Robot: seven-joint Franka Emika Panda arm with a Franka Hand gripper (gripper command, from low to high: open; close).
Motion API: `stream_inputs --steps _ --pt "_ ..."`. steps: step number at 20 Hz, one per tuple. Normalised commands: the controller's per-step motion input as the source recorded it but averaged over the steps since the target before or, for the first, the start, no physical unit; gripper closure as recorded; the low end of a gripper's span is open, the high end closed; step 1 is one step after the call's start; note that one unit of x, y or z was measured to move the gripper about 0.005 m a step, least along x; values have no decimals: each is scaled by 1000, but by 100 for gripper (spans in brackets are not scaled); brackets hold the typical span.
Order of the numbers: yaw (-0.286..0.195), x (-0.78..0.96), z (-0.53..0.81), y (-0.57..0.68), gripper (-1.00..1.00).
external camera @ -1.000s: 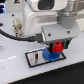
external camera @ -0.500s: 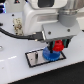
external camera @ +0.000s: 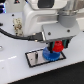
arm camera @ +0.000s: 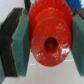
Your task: Insert the blue gear onto the right peg, followed by the red gear
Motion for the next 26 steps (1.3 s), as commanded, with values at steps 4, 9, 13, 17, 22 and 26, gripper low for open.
stream_inputs --steps 4,9,13,17,22,26 --pt "0 122 88 -30 100" --pt "0 2 213 -58 100" --pt "0 113 158 -110 100" --pt "0 238 131 -91 100" --pt "0 213 -46 -173 100" --pt "0 215 -50 -177 100"
